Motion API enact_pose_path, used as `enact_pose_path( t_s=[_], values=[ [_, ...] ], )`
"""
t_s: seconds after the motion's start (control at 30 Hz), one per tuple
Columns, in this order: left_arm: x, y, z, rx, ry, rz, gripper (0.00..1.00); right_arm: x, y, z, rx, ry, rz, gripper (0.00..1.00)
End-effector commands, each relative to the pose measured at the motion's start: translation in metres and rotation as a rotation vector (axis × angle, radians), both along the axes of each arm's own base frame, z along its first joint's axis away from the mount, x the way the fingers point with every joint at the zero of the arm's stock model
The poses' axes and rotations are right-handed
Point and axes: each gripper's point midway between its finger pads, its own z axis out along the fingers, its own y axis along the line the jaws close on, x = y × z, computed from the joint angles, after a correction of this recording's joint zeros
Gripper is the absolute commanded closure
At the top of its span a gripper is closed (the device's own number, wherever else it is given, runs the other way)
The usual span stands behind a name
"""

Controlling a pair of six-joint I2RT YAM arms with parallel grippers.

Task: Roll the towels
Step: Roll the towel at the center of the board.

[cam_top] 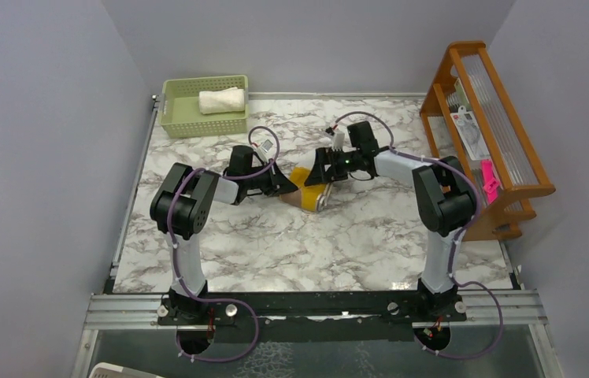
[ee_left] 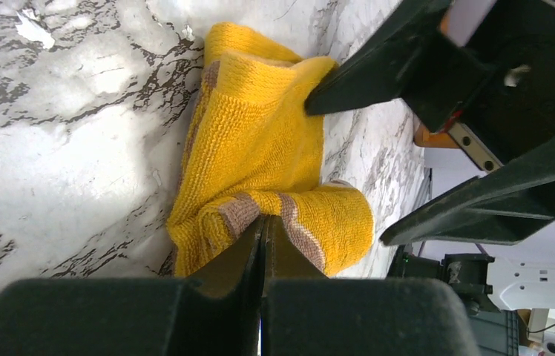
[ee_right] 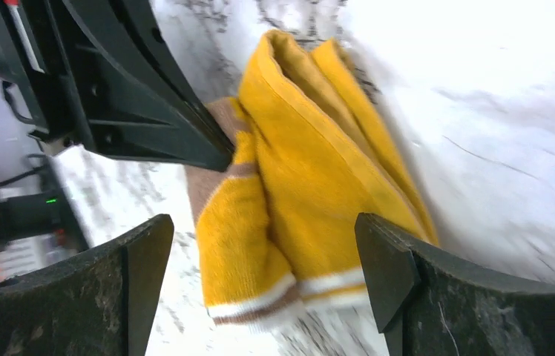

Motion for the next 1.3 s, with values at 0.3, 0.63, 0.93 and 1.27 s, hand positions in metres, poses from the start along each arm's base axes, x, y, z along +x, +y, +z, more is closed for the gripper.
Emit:
enact_pose_path(
  t_s=[0.3, 0.63, 0.93, 1.27],
  values=[
    [-0.013, 0.013, -0.054, 0.124, 0.09, 0.033, 1.0, 0.018, -0.099, 0.171, 0.185, -0.952, -0.605, 0.0],
    [-0.012, 0.02, -0.053, 0.177, 0.077, 0.052, 1.0, -0.045, 0.006, 0.13, -0.142, -1.419, 0.122, 0.03],
    [-0.009, 0.023, -0.053, 0.21, 0.075, 0.061, 1.0, -0.072, 0.028, 0.034, -0.341, -1.34, 0.621, 0.05],
    [-0.008, 0.029, -0.053, 0.263, 0.07, 0.065, 1.0, -0.057, 0.027, -0.022, -0.525, -1.215, 0.722, 0.3]
  ],
)
